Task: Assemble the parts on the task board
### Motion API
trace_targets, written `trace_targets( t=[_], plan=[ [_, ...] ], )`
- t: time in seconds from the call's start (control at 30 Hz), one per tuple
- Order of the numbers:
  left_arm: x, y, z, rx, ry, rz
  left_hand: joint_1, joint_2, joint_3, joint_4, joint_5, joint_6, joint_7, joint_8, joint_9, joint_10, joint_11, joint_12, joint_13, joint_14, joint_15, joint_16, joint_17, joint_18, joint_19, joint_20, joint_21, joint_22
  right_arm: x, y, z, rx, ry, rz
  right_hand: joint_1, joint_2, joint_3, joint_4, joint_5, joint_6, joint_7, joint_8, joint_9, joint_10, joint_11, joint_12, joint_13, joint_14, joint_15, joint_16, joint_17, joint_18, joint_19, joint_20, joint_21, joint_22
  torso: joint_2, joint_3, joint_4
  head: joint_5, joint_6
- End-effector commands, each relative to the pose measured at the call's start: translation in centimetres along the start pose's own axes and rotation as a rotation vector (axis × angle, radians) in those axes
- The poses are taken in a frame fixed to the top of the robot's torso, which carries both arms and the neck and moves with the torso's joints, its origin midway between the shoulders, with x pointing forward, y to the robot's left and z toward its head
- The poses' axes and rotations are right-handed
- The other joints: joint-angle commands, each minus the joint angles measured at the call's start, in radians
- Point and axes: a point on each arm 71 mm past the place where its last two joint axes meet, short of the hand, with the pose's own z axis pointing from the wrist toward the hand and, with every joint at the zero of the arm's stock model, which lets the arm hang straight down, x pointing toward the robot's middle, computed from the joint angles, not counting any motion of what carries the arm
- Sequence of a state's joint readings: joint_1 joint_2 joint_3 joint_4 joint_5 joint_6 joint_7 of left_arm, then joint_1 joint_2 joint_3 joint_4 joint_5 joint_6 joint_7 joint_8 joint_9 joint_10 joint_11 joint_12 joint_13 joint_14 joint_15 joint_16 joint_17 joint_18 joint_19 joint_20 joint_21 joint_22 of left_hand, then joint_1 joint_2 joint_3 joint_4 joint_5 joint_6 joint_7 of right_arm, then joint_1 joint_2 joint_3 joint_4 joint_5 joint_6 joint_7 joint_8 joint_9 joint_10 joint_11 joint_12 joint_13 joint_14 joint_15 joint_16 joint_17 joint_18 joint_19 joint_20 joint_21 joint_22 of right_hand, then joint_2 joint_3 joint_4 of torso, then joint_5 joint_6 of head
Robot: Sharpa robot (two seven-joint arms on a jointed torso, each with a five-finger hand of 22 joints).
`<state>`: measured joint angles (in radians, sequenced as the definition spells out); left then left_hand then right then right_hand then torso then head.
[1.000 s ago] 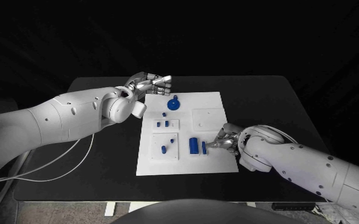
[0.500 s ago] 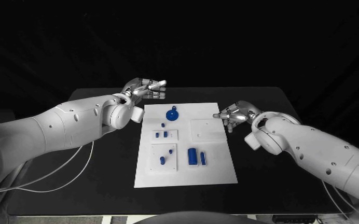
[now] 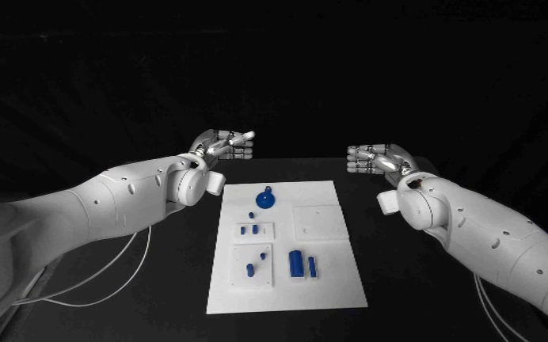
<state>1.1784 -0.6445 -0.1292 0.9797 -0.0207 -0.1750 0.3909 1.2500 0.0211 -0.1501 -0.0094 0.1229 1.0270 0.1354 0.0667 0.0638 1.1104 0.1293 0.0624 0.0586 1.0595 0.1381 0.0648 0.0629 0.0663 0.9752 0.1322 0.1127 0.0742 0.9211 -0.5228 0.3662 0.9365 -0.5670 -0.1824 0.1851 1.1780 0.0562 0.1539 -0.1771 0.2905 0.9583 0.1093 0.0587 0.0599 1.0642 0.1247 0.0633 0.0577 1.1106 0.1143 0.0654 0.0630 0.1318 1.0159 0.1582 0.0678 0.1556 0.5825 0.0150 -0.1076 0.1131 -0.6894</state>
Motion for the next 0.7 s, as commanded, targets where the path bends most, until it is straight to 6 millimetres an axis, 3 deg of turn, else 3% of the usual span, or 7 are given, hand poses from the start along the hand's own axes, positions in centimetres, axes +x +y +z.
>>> trace_targets(
  t=[0.03,0.07,0.13,0.17,0.2,0.23,0.7],
  plan=[
    [0.0,0.0,-0.1,0.000,0.001,0.000,-0.381,-0.021,0.150,0.009,-0.123,-0.316,-0.135,-0.067,-0.064,-0.345,-0.129,-0.062,-0.059,-0.328,-0.138,-0.065,-0.063,-0.066,-0.975,-0.132,-0.113,-0.074,0.1,0.0,-0.1,0.003,0.003,-0.008,-0.364,-0.056,-0.154,0.177,-0.291,-0.958,-0.109,-0.059,-0.060,-0.330,-0.125,-0.063,-0.058,-0.345,-0.114,-0.065,-0.063,-0.132,-0.313,-0.158,-0.068,-0.156,0.000,-0.0010,0.0005,0.000,-0.002],
    [0.1,0.0,-0.1,0.001,-0.001,0.000,-0.408,-0.021,0.150,0.009,-0.123,-1.027,-0.135,-0.067,-0.064,-0.370,-0.129,-0.062,-0.059,-0.352,-0.138,-0.065,-0.063,-0.066,-0.975,-0.132,-0.113,-0.074,0.2,0.1,-0.1,0.001,0.002,-0.007,-0.392,-0.056,-0.154,0.177,-0.291,-0.958,-0.109,-0.059,-0.060,-0.354,-0.125,-0.063,-0.058,-0.370,-0.114,-0.065,-0.063,-0.132,-1.016,-0.158,-0.068,-0.156,0.000,-0.0012,0.0024,-0.002,0.000],
    [0.3,0.0,-0.3,0.003,-0.005,-0.002,-0.476,-0.021,0.150,0.009,-0.123,-1.027,-0.135,-0.067,-0.064,-1.110,-0.129,-0.062,-0.059,-1.059,-0.138,-0.065,-0.063,-0.066,-0.975,-0.132,-0.113,-0.074,0.3,0.3,-0.2,-0.008,-0.003,-0.002,-0.456,-0.056,-0.154,0.177,-0.291,-0.958,-0.109,-0.059,-0.060,-1.064,-0.125,-0.063,-0.058,-1.111,-0.114,-0.065,-0.063,-0.132,-1.016,-0.158,-0.068,-0.156,-0.003,-0.0021,0.0090,-0.009,0.005],
    [0.5,0.1,-0.4,0.004,-0.007,-0.004,-0.504,-0.021,0.150,0.009,-0.123,-1.027,-0.135,-0.067,-0.064,-1.110,-0.129,-0.062,-0.059,-1.059,-0.138,-0.065,-0.063,-0.066,-0.975,-0.132,-0.113,-0.074,0.4,0.4,-0.2,-0.014,-0.006,0.002,-1.178,-0.056,-0.154,0.177,-0.291,-0.958,-0.109,-0.059,-0.060,-1.064,-0.125,-0.063,-0.058,-1.111,-0.114,-0.065,-0.063,-0.132,-1.016,-0.158,-0.068,-0.156,-0.005,-0.0027,0.0137,-0.014,0.009],
    [0.7,0.1,-0.5,0.006,-0.011,-0.005,-0.534,-0.021,0.150,0.009,-0.123,-1.027,-0.135,-0.067,-0.064,-1.110,-0.129,-0.062,-0.059,-1.059,-0.138,-0.065,-0.063,-0.066,-0.975,-0.132,-0.113,-0.074,0.5,0.6,-0.3,-0.022,-0.009,0.006,-1.178,-0.056,-0.154,0.177,-0.291,-0.958,-0.109,-0.059,-0.060,-1.064,-0.125,-0.063,-0.058,-1.111,-0.114,-0.065,-0.063,-0.132,-1.016,-0.158,-0.068,-0.156,-0.007,-0.0035,0.0193,-0.020,0.014],
    [1.1,0.1,-0.7,0.009,-0.017,-0.008,-1.250,-0.021,0.150,0.009,-0.123,-1.027,-0.135,-0.067,-0.064,-1.110,-0.129,-0.062,-0.059,-1.059,-0.138,-0.065,-0.063,-0.066,-0.975,-0.132,-0.113,-0.074,0.6,1.0,-0.5,-0.035,-0.016,0.015,-1.178,-0.056,-0.154,0.177,-0.291,-0.958,-0.109,-0.059,-0.060,-1.064,-0.125,-0.063,-0.058,-1.111,-0.114,-0.065,-0.063,-0.132,-1.016,-0.158,-0.068,-0.156,-0.010,-0.0048,0.0299,-0.031,0.023],
    [7.8,-0.8,-5.6,0.065,-0.135,-0.048,-1.250,-0.021,0.150,0.009,-0.123,-1.027,-0.135,-0.067,-0.064,-1.110,-0.129,-0.062,-0.059,-1.059,-0.138,-0.065,-0.063,-0.066,-0.975,-0.132,-0.113,-0.074,4.2,3.9,-5.7,-0.126,-0.151,0.148,-1.178,-0.056,-0.154,0.177,-0.291,-0.958,-0.109,-0.059,-0.060,-1.064,-0.125,-0.063,-0.058,-1.111,-0.114,-0.065,-0.063,-0.132,-1.016,-0.158,-0.068,-0.156,-0.038,-0.0150,0.1076,-0.113,0.089]
  ],
)
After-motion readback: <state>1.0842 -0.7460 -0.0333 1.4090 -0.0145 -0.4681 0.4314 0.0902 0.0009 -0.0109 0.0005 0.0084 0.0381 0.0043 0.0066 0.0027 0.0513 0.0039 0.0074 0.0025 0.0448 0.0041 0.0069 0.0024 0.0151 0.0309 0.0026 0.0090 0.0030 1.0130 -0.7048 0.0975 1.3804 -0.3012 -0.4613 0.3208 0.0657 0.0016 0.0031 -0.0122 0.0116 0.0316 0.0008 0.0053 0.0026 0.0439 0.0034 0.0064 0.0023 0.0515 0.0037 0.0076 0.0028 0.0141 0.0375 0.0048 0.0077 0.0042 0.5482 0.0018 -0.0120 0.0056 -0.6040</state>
